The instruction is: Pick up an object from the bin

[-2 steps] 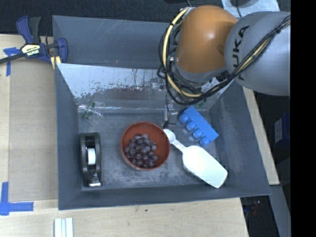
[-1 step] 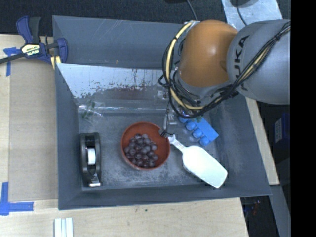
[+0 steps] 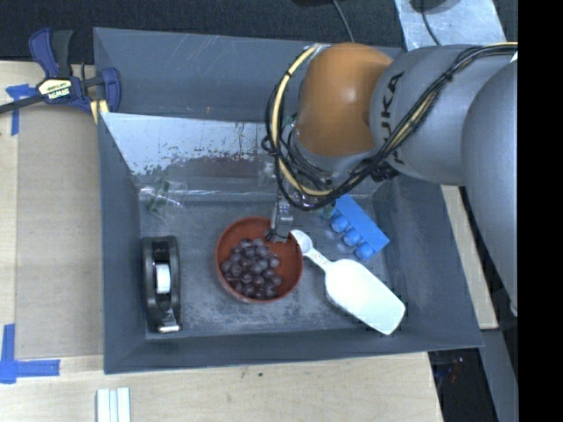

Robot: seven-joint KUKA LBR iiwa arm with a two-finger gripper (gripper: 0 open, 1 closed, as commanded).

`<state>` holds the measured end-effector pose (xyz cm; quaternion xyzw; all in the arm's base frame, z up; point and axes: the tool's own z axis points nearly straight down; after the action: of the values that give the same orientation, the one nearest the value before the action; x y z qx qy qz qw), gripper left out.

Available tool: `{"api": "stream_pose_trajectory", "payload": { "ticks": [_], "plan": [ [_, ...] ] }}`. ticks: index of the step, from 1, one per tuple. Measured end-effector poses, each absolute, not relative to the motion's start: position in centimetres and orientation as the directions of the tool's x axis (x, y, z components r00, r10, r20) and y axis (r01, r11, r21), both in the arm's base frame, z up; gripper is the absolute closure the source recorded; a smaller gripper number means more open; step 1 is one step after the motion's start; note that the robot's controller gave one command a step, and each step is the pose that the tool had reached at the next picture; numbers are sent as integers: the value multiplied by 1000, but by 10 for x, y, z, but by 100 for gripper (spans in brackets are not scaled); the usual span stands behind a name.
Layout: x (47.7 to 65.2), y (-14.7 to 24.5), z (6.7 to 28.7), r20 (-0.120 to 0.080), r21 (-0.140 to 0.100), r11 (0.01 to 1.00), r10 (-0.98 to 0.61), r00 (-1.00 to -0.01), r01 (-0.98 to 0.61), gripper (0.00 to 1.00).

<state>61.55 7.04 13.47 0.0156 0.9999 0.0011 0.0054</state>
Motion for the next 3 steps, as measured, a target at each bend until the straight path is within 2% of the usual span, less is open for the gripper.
{"api": "stream_pose_trajectory", "payload": {
  "ticks": [1,2,3],
  "plan": [
    [620,78,111,-23,-4,976,-217,-976,-217,0],
    [626,81,87,-16,4,987,163,-987,163,0],
    [621,72,76,-31,5,999,-50,-998,-50,0]
  ]
}}
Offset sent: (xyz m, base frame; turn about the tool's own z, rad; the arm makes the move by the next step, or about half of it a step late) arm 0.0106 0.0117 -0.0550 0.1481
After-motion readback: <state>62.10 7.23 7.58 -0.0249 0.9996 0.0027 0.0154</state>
